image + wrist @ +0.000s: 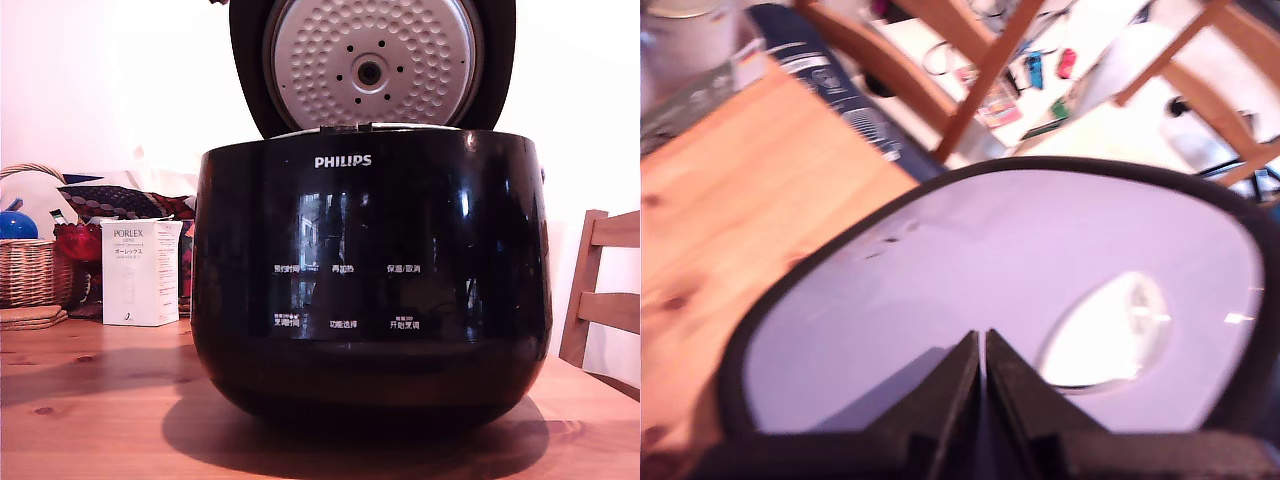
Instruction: Close the rice cooker by pressing the lid down with medium force
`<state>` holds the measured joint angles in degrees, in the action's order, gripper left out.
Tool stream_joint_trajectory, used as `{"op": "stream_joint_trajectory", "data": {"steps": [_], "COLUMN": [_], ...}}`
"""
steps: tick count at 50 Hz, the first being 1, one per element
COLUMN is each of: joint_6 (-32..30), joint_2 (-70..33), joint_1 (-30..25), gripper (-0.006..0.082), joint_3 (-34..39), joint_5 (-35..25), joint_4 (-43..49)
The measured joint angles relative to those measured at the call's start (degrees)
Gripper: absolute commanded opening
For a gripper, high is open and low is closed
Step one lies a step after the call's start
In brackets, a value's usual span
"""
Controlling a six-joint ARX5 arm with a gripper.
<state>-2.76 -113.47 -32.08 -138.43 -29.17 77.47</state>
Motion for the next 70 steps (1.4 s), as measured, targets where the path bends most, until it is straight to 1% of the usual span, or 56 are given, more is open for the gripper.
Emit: {"op": "stream_joint_trajectory", "data": {"steps": [10, 20, 26, 40, 52, 59, 70], "joint_6": [0.00, -0.04, -0.07, 0.92, 0.92, 0.92, 1.07], "joint_2": [-0.85, -4.37, -5.92, -6.03, -6.03, -6.03, -6.03], "joint_1": [-0.09, -0.09, -0.04, -0.59, -3.82, -6.05, -7.69], "gripper": [-0.0020, -0.0020, -0.0020, -0.0020, -0.0020, -0.0020, -0.0020], "joint_3": [0.00, 0.00, 0.00, 0.00, 0.44, 1.20, 1.33], "joint_5": [2.40, 5.05, 5.29, 5.51, 5.97, 8.24, 8.72], "joint_4": [0.15, -0.15, -0.22, -0.11, -0.31, -0.02, -2.25]}}
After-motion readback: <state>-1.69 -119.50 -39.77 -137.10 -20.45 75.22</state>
